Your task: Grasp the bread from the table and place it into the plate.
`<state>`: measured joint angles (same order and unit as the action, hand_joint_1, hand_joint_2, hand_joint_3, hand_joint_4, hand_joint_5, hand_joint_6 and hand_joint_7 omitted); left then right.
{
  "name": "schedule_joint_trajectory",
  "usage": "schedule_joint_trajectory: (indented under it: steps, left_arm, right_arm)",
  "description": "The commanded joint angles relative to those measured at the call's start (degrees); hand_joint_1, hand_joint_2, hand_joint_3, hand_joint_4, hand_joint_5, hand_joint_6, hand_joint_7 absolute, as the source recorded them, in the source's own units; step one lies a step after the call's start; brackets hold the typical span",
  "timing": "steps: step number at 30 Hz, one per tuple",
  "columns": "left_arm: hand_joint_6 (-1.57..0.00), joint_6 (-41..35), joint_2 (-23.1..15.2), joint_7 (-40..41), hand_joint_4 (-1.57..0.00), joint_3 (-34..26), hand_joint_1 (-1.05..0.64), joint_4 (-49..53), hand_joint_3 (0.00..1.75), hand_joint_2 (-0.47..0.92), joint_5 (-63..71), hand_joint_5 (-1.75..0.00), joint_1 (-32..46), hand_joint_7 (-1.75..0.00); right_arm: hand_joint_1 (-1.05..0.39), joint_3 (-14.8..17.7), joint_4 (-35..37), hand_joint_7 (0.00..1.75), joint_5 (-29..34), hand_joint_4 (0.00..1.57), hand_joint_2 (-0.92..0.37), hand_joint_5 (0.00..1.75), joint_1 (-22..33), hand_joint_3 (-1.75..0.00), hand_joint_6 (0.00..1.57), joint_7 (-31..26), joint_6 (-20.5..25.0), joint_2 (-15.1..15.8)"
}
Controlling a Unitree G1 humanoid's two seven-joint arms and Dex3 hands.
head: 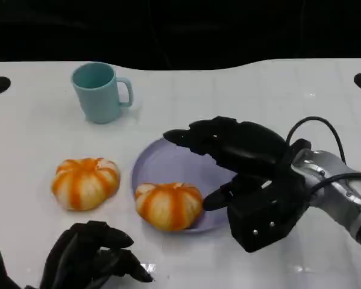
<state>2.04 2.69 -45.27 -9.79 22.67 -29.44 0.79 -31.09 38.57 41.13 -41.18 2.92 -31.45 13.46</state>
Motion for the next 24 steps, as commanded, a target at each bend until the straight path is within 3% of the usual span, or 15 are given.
schedule_joint_trajectory:
  steps: [1, 8, 9, 11, 14, 17, 20, 24]
  left_arm:
    - [-1.57, 0.27, -0.76, 0.34, -1.57, -0.11, -0.95, -0.63, 0.0, 0.66, 0.16, -0.44, 0.6, -0.16]
    - [-1.57, -0.3, -0.64, 0.44, -1.57, -0.12, -0.95, -0.36, 0.0, 0.65, -0.1, -0.44, 0.31, -0.16]
    - [-1.57, -0.13, -0.6, 0.54, -1.57, -0.08, -0.95, -0.4, 0.0, 0.66, 0.04, -0.45, 0.34, -0.17]
    - [-1.57, -0.33, -0.54, 0.68, -1.57, -0.05, -0.95, -0.58, 0.0, 0.66, -0.01, -0.45, 0.4, -0.17]
    - [-1.57, -0.8, -0.48, 0.73, -1.57, -0.08, -0.95, -0.78, 0.0, 0.66, -0.27, -0.45, 0.45, -0.16]
    - [-1.57, -1.34, -0.44, 0.89, -1.57, -0.11, -0.94, -0.99, 0.0, 0.65, -0.42, -0.45, 0.43, -0.16]
    - [-1.57, -1.66, -0.36, 1.3, -1.57, -0.09, -0.94, -1.12, 0.0, 0.65, -0.34, -0.45, 0.31, -0.16]
    - [-1.57, -2.07, -0.43, 1.18, -1.57, -0.11, -0.94, -1.21, 0.0, 0.64, -0.45, -0.45, 0.27, -0.16]
  right_arm:
    - [-1.05, 2.47, -0.15, 0.44, -2.44, 0.0, -0.92, 0.61, 1.79, -0.45, 0.0, -3.2, -3.18, 1.65]
    - [-1.05, 5.66, -0.41, 1.0, -4.56, 0.0, -0.92, 1.29, 5.17, -0.53, 0.0, -9.47, -9.05, 3.01]
    - [-1.03, 6.23, -0.5, 1.19, -5.25, 0.0, -0.92, 1.49, 5.81, -0.54, 0.0, -9.95, -9.81, 3.08]
    - [-1.01, 7.6, -0.9, 1.41, -7.4, 0.0, -0.92, 1.67, 7.48, -0.55, 0.0, -10.19, -11.59, 3.19]
    - [-0.97, 9.47, -1.55, 1.68, -11.28, 0.21, -0.92, 1.74, 9.93, -0.55, 0.0, -9.35, -14.08, 3.14]
    - [-0.96, 10.96, -2.46, 1.74, -15.3, 0.36, -0.92, 1.75, 11.98, -0.56, 0.05, -7.1, -15.42, 2.95]
    - [-0.9, 13.1, -3.69, 1.75, -23.55, 0.67, -0.92, 1.75, 15.7, -0.51, 0.38, -3.21, -17.89, 2.22]
    - [-0.87, 14.85, -5.05, 1.75, -32.25, 0.89, -0.92, 1.75, 19.64, -0.54, 0.59, 2.28, -19.1, 1.37]
